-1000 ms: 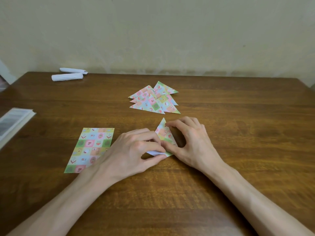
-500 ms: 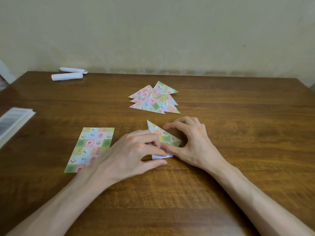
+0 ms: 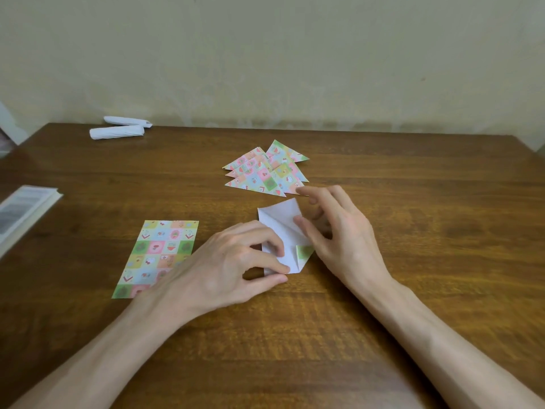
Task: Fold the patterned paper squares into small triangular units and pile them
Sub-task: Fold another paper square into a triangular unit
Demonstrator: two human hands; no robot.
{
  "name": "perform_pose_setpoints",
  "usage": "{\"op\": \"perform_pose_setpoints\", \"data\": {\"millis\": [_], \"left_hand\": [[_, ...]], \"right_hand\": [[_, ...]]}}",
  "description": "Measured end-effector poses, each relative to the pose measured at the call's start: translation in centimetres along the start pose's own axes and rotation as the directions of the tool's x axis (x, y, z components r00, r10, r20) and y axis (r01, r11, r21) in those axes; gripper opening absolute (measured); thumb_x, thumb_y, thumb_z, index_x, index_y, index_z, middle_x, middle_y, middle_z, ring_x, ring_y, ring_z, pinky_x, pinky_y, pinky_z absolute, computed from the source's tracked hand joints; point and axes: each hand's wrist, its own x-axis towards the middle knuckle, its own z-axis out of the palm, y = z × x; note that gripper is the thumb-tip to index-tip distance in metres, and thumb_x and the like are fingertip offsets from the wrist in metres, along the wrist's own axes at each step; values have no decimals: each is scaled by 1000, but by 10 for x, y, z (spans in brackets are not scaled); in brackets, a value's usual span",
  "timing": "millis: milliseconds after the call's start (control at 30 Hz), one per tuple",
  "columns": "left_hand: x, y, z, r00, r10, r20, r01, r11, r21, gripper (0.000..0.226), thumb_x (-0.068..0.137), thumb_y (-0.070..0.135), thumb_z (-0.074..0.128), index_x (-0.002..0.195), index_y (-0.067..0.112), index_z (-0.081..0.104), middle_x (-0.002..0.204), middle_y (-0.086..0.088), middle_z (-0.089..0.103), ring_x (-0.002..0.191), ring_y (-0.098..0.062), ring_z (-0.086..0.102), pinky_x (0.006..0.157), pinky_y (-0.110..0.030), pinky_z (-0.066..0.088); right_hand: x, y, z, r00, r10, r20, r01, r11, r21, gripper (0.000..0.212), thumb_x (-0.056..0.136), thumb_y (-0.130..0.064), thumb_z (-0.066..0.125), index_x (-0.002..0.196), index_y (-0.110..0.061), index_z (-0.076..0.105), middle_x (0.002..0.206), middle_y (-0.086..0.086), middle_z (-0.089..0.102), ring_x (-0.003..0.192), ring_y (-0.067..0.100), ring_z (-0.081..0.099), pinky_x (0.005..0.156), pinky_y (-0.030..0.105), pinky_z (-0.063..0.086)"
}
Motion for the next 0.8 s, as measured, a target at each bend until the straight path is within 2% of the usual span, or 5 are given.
{"op": "perform_pose_setpoints", "data": {"millis": [133, 233, 400, 667, 800], "left_hand": [[-1, -1, 1, 999, -53, 9, 53, 998, -21, 27, 95, 51, 67, 111, 32, 78, 116, 19, 63, 110, -3, 61, 88, -34, 55], [0, 0, 0, 997, -82, -5, 82, 996, -21, 36, 92, 51, 69, 122, 31, 74, 121, 20, 61, 111, 0, 61, 88, -36, 56], [0, 0, 2, 997, -53, -57, 54, 998, 24, 30, 93, 41, 72, 119, 26, 76, 116, 16, 68, 108, -3, 65, 83, -36, 58], [-1, -2, 0, 993, -115, 6, 115, 993, -2, 57, 88, 63, 68, 140, 42, 56, 135, 23, 56, 122, -3, 54, 97, -38, 53], [-2, 0, -4, 995, -97, -13, 98, 994, 56, 63, 86, 66, 67, 142, 45, 49, 133, 23, 59, 116, -4, 56, 94, -25, 48]], "right_hand": [[3, 9, -3, 999, -46, -3, 45, 990, -131, 35, 86, -8, 72, 116, -27, 68, 106, -12, 52, 96, 11, 50, 63, 38, 52], [4, 18, -3, 979, -132, 153, 148, 985, -93, 21, 90, -10, 69, 99, -27, 77, 98, -15, 62, 95, 12, 51, 70, 41, 53], [3, 25, -16, 935, -151, 322, 152, 988, 22, 22, 94, -14, 67, 104, -30, 78, 108, -17, 67, 102, 11, 59, 90, 35, 50], [5, 23, -32, 897, -144, 418, 110, 988, 104, 27, 88, -21, 71, 113, -33, 72, 114, -21, 67, 115, 6, 59, 103, 33, 45], [3, 23, -38, 861, -146, 487, 93, 987, 131, 32, 80, -30, 67, 111, -37, 62, 117, -19, 64, 117, 11, 56, 105, 37, 42]]}}
